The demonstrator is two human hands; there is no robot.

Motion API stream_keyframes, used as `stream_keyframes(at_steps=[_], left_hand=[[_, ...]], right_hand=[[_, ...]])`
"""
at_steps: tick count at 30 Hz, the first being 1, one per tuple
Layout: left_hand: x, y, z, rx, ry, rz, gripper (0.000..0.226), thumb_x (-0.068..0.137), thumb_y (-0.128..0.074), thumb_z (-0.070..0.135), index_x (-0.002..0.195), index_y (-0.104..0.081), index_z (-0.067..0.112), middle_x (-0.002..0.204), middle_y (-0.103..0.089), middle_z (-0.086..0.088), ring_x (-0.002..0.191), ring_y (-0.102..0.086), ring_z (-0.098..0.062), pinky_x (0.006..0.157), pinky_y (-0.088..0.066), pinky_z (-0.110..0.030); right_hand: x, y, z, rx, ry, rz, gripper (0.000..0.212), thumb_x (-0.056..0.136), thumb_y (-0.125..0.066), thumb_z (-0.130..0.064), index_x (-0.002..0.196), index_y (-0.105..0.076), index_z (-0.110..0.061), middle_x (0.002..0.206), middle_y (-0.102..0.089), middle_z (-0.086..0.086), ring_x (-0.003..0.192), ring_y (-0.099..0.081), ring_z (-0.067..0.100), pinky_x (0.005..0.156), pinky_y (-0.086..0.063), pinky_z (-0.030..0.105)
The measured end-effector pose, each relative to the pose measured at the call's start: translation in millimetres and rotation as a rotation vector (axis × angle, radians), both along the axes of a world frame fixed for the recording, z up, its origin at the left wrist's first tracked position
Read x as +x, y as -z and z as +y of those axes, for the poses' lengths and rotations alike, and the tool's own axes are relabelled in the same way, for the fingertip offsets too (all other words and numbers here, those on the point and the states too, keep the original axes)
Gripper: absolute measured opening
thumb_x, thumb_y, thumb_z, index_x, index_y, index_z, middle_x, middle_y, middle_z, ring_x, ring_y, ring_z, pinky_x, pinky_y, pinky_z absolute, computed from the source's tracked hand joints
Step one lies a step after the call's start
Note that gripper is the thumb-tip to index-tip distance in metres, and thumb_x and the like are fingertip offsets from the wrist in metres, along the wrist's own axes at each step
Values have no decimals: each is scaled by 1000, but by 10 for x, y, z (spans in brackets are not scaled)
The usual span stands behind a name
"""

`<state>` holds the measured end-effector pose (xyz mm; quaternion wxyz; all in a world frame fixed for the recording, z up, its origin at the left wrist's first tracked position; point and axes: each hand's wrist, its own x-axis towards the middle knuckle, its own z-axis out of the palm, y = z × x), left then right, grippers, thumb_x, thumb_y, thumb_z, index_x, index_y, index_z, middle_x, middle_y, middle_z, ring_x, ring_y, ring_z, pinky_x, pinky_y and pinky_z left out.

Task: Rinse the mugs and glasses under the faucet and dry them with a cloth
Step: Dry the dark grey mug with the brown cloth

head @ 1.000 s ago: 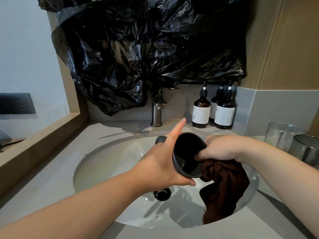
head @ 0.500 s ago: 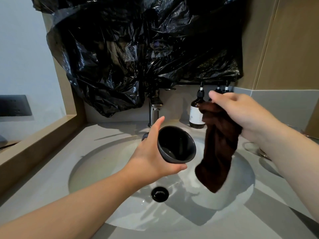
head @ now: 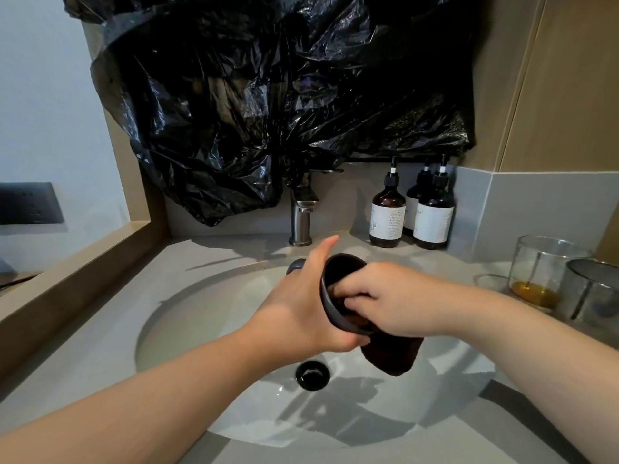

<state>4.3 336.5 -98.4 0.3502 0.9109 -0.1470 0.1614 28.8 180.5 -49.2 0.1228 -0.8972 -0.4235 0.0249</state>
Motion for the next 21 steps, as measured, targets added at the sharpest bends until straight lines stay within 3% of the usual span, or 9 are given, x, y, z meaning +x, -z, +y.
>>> stream_keyframes(at_steps=[3, 5, 9, 11, 14, 16, 18, 21], left_hand=[[-17, 14, -27, 105, 23, 11, 129, 56, -86, 42, 150, 3, 35, 118, -57, 13, 109, -53, -7, 91, -40, -18], [-30, 27, -44, 123, 33, 24, 129, 56, -86, 43, 149, 3, 37, 117, -58, 13, 106, -53, -5, 88, -40, -16], [-61, 53, -90, 121, 88, 38, 126, 56, -87, 43, 148, 0, 40, 112, -58, 15, 99, -53, 0, 86, -42, -14], [-67, 51, -78, 163, 89, 9, 125, 57, -86, 45, 148, 0, 41, 110, -58, 14, 99, -54, -2, 86, -44, -17], [-82, 26, -44, 154, 69, -34, 123, 57, -86, 44, 148, -3, 40, 113, -57, 12, 100, -54, -4, 85, -43, -16], [-105, 19, -64, 166, 79, -46, 122, 59, -85, 40, 149, -3, 37, 114, -58, 10, 98, -53, -5, 83, -41, -15], [-109, 25, -83, 201, 75, -42, 122, 61, -83, 40, 149, 0, 36, 108, -59, 7, 93, -52, -6, 78, -41, -15], [-68, 17, -56, 202, 21, 0, 125, 61, -84, 41, 150, 3, 35, 103, -62, 8, 96, -52, -7, 81, -41, -18]], right_hand=[[2, -4, 24, -147, -40, 201, 16, 88, -48, -11, 74, -55, -12, 75, -57, 8, 67, -49, 17, 70, -45, 41], [6, -86, -30, -248, -105, 231, 10, 88, -50, -9, 85, -60, -11, 81, -58, 7, 70, -50, 16, 69, -43, 34], [10, -268, -225, -356, -152, 267, 32, 86, -60, -10, 109, -65, -31, 100, -65, -15, 90, -57, 3, 84, -46, 23], [29, -308, -313, -325, -118, 243, 43, 85, -62, -9, 112, -65, -41, 109, -64, -25, 100, -58, -1, 93, -46, 26], [14, -268, -291, -240, -62, 163, 39, 87, -61, -12, 108, -66, -43, 108, -65, -26, 100, -59, 1, 91, -47, 28], [-23, -143, -166, -268, -64, 83, 26, 87, -55, -10, 93, -68, -32, 89, -66, -13, 82, -58, 8, 74, -48, 25], [-51, -10, -38, -334, -36, 49, 24, 86, -47, -7, 70, -54, -23, 70, -55, -3, 63, -49, 17, 59, -41, 28], [-27, 32, 36, -339, -28, 73, 22, 87, -43, -7, 71, -51, -21, 73, -55, 3, 65, -50, 22, 62, -43, 36]])
